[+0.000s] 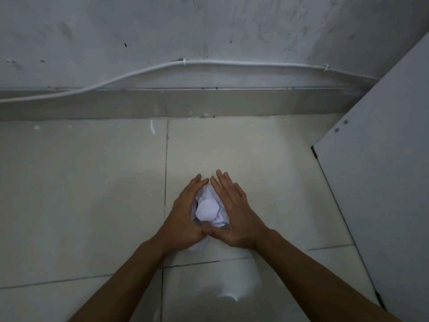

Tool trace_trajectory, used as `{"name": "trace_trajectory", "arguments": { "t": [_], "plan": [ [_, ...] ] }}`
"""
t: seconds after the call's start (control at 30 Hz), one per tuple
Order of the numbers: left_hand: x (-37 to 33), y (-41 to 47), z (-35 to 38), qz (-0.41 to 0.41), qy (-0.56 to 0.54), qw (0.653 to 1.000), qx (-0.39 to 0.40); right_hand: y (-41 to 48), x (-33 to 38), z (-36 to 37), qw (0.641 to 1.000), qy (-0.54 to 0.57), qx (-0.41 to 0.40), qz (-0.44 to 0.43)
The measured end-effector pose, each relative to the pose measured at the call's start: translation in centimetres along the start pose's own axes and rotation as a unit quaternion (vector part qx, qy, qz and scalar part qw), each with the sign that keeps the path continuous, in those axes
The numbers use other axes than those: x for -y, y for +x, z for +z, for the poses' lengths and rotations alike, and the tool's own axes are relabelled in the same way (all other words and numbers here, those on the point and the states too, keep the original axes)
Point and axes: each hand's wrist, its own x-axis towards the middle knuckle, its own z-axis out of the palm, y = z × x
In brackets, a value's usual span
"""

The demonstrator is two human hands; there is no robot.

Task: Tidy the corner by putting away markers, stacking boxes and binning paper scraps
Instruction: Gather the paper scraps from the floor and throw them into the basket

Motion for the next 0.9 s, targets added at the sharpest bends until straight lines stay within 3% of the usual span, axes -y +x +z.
{"name": "trace_trajectory", "arguments": {
  "t": [0.17, 0.33, 0.43, 0.63, 0.77, 0.9],
  "plan": [
    [-0.9, -0.3, -1.6, -0.050, -0.026, 0.997, -0.051, 0.1, 0.3, -1.0, 0.989, -0.095, 0.112, -0.017],
    [-1.0, -0.3, -0.7, -0.061, -0.018, 0.992, -0.110, 0.7, 1.2, 0.4, 0.979, -0.170, 0.114, -0.001],
    [-0.5, -0.7, -0.2, -0.050, 0.004, 0.994, -0.093, 1.0, 1.6, 1.4, 0.973, -0.200, 0.114, 0.009],
    [0.0, -0.7, 0.3, -0.007, 0.079, 0.992, -0.093, 1.1, 1.8, 2.6, 0.984, -0.155, 0.081, -0.043],
    [-0.1, -0.5, 0.3, 0.010, 0.071, 0.994, -0.081, 0.9, 1.3, 2.3, 0.988, -0.100, 0.069, -0.100],
    [-0.3, -0.3, 0.3, 0.006, 0.035, 0.997, -0.068, 0.9, 1.3, 2.8, 0.980, -0.137, 0.101, -0.099]
  ]
}}
